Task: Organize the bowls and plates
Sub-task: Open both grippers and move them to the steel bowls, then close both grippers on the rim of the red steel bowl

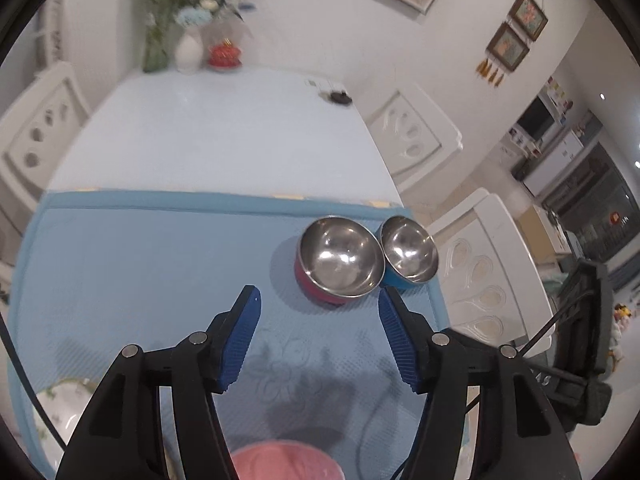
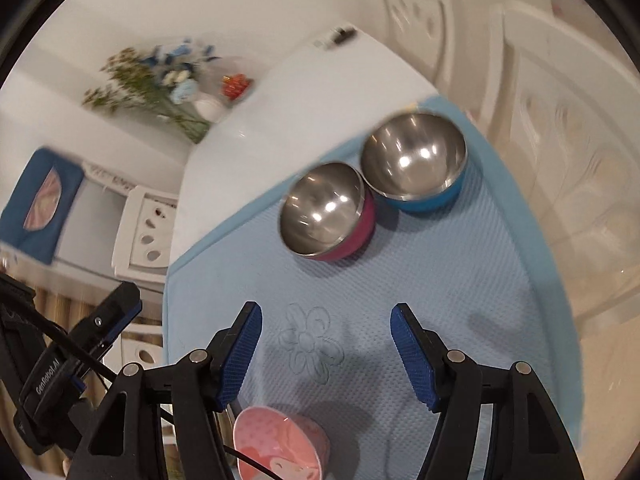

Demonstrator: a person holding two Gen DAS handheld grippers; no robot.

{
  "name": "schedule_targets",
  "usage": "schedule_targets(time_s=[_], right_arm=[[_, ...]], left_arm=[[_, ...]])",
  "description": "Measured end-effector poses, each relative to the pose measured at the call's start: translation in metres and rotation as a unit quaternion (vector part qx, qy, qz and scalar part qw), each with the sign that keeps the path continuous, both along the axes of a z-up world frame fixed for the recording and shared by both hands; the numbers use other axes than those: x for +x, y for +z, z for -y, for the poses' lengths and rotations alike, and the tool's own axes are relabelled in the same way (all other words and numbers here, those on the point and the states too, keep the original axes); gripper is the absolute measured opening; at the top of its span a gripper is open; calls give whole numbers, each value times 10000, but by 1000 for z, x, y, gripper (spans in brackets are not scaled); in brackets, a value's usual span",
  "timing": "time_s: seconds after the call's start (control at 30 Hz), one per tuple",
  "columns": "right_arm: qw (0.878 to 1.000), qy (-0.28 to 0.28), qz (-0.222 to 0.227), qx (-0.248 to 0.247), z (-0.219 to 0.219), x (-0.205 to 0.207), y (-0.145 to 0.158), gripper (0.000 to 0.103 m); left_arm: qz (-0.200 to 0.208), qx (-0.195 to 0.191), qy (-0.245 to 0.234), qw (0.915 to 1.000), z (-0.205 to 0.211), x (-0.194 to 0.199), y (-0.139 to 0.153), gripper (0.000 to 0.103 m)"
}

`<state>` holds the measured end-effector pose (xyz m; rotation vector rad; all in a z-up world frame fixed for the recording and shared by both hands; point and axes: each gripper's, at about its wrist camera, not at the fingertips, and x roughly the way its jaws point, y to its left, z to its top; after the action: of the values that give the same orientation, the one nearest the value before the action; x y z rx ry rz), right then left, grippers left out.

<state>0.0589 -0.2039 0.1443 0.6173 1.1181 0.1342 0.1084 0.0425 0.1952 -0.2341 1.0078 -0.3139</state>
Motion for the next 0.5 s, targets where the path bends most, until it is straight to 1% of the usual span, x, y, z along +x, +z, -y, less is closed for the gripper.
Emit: schedule_targets(time_s=[0.1,0.23,0.37,0.4,0.5], right_arm=[[9997,-103,-195,85,6,16,-21,65],[9995,-153,-264,73,9,39,-43,65],[9992,-181,-345,44,7,64,-61,65],[9992,-175,-361,11,6,70,-66,65],[9990,-136,-417,-68,4,86,-80,63]], left_arm=[[-369,-111,-136,9992,6,31,-27,59],[-858,-358,-223,9954,11,67,-67,59],[-1088,-421,-314,9927,17,87,-95,59],[-1133,-416,-344,9921,19,92,-101,57],[-1236,-406,-433,9906,24,105,-117,57]])
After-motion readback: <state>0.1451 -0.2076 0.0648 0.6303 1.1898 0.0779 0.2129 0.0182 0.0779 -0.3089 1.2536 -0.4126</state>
